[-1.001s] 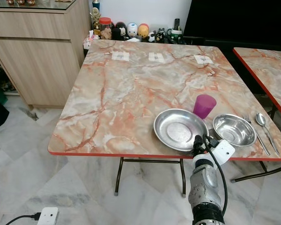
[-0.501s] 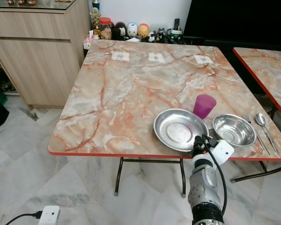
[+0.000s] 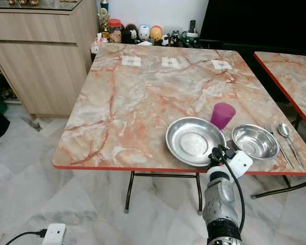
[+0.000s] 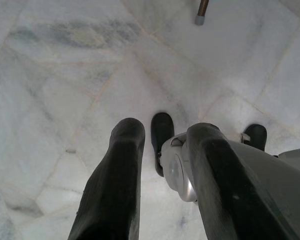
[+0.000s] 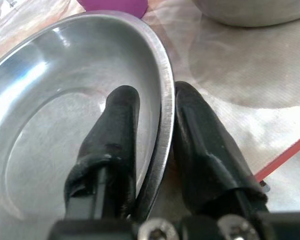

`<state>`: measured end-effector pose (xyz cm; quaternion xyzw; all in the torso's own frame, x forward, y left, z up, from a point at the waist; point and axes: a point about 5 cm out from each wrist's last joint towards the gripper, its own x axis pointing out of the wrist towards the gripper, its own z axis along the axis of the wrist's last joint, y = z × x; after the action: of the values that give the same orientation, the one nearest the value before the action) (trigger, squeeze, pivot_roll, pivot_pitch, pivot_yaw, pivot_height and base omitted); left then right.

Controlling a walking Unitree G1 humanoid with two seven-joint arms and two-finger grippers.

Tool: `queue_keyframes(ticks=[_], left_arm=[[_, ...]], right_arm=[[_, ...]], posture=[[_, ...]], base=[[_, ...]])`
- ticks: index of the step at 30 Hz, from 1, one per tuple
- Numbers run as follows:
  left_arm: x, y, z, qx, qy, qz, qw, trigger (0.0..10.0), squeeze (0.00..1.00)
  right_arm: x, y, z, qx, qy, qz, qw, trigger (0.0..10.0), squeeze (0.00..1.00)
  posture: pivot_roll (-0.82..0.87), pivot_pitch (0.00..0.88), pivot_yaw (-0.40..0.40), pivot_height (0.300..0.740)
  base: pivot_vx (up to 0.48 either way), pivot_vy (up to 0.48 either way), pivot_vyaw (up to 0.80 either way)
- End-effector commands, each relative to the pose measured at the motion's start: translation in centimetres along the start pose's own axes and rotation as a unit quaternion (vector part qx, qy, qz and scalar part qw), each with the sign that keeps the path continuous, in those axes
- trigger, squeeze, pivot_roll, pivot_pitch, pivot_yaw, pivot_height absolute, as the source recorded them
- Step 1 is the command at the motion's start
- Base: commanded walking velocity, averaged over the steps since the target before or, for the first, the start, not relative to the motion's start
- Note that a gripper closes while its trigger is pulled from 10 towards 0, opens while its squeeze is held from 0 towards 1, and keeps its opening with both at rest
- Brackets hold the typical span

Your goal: Setting the table

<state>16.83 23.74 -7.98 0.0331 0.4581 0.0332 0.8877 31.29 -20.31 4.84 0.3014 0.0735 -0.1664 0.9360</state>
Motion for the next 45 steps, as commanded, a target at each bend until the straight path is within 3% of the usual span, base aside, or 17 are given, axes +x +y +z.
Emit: queue_keyframes(ticks=[1, 11, 12, 15, 21, 26, 29, 30, 31, 32, 33, 37, 41, 45], left_arm=[[0.0, -0.4, -0.1, 0.013, 0.002, -0.006, 1.0, 10.0, 0.0], [-0.1, 0.2, -0.1, 0.025, 0.003, -0.005, 1.0, 10.0, 0.0], [-0.1, 0.1, -0.2, 0.026, 0.004, -0.005, 1.0, 10.0, 0.0], [0.0, -0.4, -0.4, 0.028, 0.005, -0.007, 1.0, 10.0, 0.0], [0.0, -0.9, -0.5, 0.03, 0.007, -0.008, 0.999, 10.0, 0.0], [0.0, -0.9, -0.6, 0.031, 0.01, -0.006, 0.999, 10.0, 0.0], [0.0, -0.9, -0.7, 0.034, 0.012, -0.006, 0.999, 10.0, 0.0], [0.0, -0.8, -0.7, 0.037, 0.014, -0.005, 0.999, 10.0, 0.0], [0.0, -0.8, -0.7, 0.037, 0.014, -0.005, 0.999, 10.0, 0.0], [0.0, -0.8, -0.7, 0.036, 0.015, -0.004, 0.999, 10.0, 0.0], [0.0, -0.7, -0.7, 0.031, 0.013, -0.003, 0.999, 10.0, 0.0], [-0.1, -0.6, -0.7, 0.023, 0.011, -0.001, 1.0, 10.0, 0.0], [-0.1, -0.6, -0.7, 0.023, 0.01, -0.002, 1.0, 10.0, 0.0], [0.0, -1.0, -0.7, 0.026, 0.009, -0.007, 1.0, 10.0, 0.0]], right_arm=[[0.0, -0.1, -0.4, -0.004, 0.009, -0.002, 1.0, 0.0, 0.0], [-0.2, 1.4, -0.3, 0.009, -0.008, 0.041, 0.999, 0.0, 0.0], [-0.3, 2.6, 0.1, 0.026, -0.028, 0.081, 0.996, 0.0, 0.0], [-0.7, 4.1, 1.0, 0.057, -0.064, 0.129, 0.988, 0.0, 0.0], [-1.3, 5.5, 1.6, 0.109, -0.08, 0.195, 0.971, 0.0, 0.0], [-2.3, 6.5, 2.1, 0.2, -0.076, 0.266, 0.94, 0.0, 0.0], [-2.6, 6.8, 2.0, 0.187, -0.067, 0.283, 0.938, 0.0, 0.0], [-2.7, 6.9, 1.6, 0.154, -0.058, 0.293, 0.942, 4.2, 0.0], [-2.7, 6.9, 1.6, 0.154, -0.058, 0.293, 0.942, 4.2, 0.0], [-2.8, 6.8, 1.4, 0.126, -0.053, 0.298, 0.945, 9.1, 0.0], [-2.7, 6.3, 1.1, 0.103, -0.047, 0.289, 0.95, 10.0, 0.0], [-3.0, 5.7, 1.1, 0.072, -0.048, 0.295, 0.952, 10.0, 0.0], [-4.0, 5.9, 2.1, 0.097, -0.059, 0.325, 0.939, 10.0, 0.0], [-4.2, 5.7, 2.0, 0.095, -0.055, 0.326, 0.939, 10.0, 0.0]], posture=[[0.14, 0.039, -0.125, 0.74], [0.15, 0.039, -0.128, 0.74], [0.15, 0.039, -0.128, 0.74], [0.15, 0.039, -0.128, 0.74], [0.14, 0.038, -0.128, 0.74], [0.14, 0.041, -0.13, 0.74], [0.14, 0.042, -0.13, 0.74], [0.14, 0.042, -0.13, 0.74], [0.14, 0.042, -0.13, 0.74], [0.14, 0.042, -0.13, 0.74], [0.14, 0.044, -0.131, 0.74], [0.14, 0.046, -0.133, 0.74], [0.13, 0.045, -0.129, 0.74], [0.13, 0.043, -0.13, 0.74]], base=[[0.0, 0.0, 0.0], [0.0, 0.0, 0.0], [0.0, 0.0, 0.0], [0.0, 0.0, 0.0], [0.0, 0.0, 0.0], [0.0, 0.0, 0.0], [0.0, 0.0, 0.0], [0.0, 0.0, 0.0], [0.0, 0.0, 0.0], [0.0, 0.0, 0.0], [0.0, 0.0, 0.0], [0.0, 0.0, 0.0], [0.0, 0.0, 0.0], [0.0, 0.0, 0.0]])
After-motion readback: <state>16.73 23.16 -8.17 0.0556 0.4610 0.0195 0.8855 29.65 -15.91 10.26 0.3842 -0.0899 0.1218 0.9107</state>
